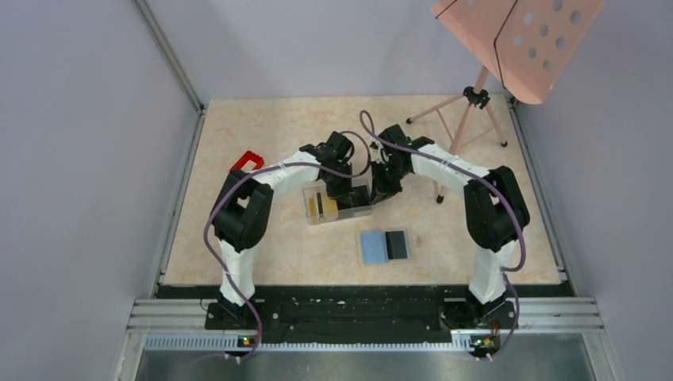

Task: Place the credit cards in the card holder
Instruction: Pick up the credit card from the storage box, then insert the credit card into the card holder.

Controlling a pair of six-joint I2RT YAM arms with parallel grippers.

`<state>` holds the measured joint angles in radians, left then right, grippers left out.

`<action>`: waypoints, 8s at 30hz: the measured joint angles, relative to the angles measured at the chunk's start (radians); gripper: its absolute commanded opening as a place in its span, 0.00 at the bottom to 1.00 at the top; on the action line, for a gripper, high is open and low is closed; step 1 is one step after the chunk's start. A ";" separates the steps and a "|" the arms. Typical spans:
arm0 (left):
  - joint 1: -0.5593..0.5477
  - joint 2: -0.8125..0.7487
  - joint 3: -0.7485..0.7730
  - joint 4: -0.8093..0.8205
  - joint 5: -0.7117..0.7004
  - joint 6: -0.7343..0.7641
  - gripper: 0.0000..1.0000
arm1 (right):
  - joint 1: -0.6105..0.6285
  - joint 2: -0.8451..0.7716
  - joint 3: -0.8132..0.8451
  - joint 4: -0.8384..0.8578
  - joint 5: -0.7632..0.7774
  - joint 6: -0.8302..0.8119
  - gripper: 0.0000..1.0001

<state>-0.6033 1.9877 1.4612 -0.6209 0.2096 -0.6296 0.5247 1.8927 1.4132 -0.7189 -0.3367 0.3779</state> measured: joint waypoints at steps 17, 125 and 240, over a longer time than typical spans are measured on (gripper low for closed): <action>-0.037 0.020 0.097 -0.110 -0.075 0.053 0.15 | -0.001 0.000 0.000 -0.003 -0.001 0.000 0.00; -0.174 -0.806 -0.921 1.185 0.246 -0.616 0.00 | -0.273 -0.695 -0.663 0.578 -0.760 0.396 0.45; -0.226 -0.277 -0.661 0.544 0.198 -0.397 0.00 | -0.097 -0.343 -0.748 0.475 -0.342 0.107 0.52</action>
<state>-0.8291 1.7111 0.8005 -0.0765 0.4076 -1.0264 0.4282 1.5497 0.6655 -0.2443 -0.6788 0.4850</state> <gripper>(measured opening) 0.011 0.448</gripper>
